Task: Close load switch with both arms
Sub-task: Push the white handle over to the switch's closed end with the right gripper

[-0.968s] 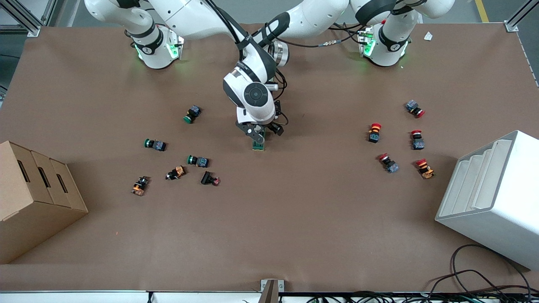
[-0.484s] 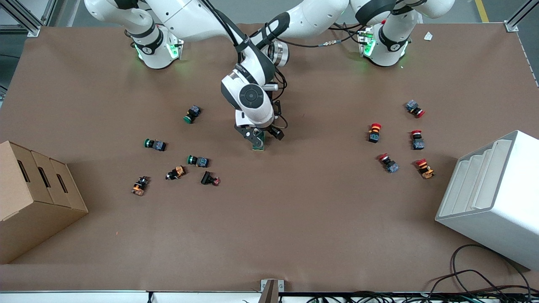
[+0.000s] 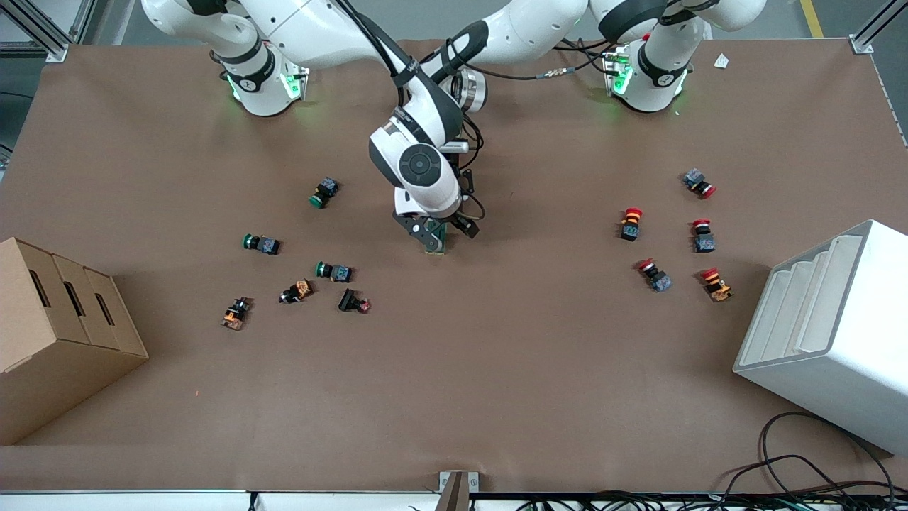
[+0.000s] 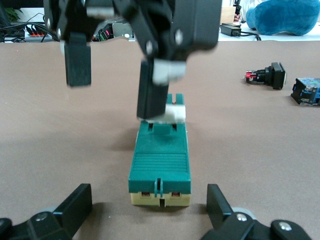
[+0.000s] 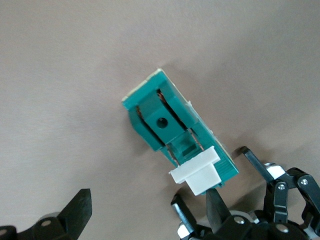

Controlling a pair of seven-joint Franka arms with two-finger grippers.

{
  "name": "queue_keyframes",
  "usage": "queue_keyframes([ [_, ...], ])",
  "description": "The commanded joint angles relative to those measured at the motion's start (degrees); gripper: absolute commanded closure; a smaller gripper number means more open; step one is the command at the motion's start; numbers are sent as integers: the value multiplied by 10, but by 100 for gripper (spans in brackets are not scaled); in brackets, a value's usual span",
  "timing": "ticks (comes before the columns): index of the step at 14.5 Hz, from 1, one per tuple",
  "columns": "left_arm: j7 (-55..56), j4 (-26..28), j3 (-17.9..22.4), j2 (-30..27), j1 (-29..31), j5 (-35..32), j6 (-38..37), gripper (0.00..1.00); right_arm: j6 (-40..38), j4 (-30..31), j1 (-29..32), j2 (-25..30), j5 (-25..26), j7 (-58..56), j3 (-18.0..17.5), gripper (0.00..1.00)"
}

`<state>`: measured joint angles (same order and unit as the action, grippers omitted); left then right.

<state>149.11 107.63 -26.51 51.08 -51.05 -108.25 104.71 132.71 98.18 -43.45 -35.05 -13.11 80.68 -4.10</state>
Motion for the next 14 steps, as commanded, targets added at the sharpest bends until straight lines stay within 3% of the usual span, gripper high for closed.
queue_keyframes([
  [1, -1, -18, 1, 42, 3, 4, 30, 0, 22, -32, 25, -14, 6, -30, 4, 0],
  [14, -1, -17, 4, 43, 6, 4, 30, 0, 28, -53, 42, -35, 9, -63, 5, 0],
])
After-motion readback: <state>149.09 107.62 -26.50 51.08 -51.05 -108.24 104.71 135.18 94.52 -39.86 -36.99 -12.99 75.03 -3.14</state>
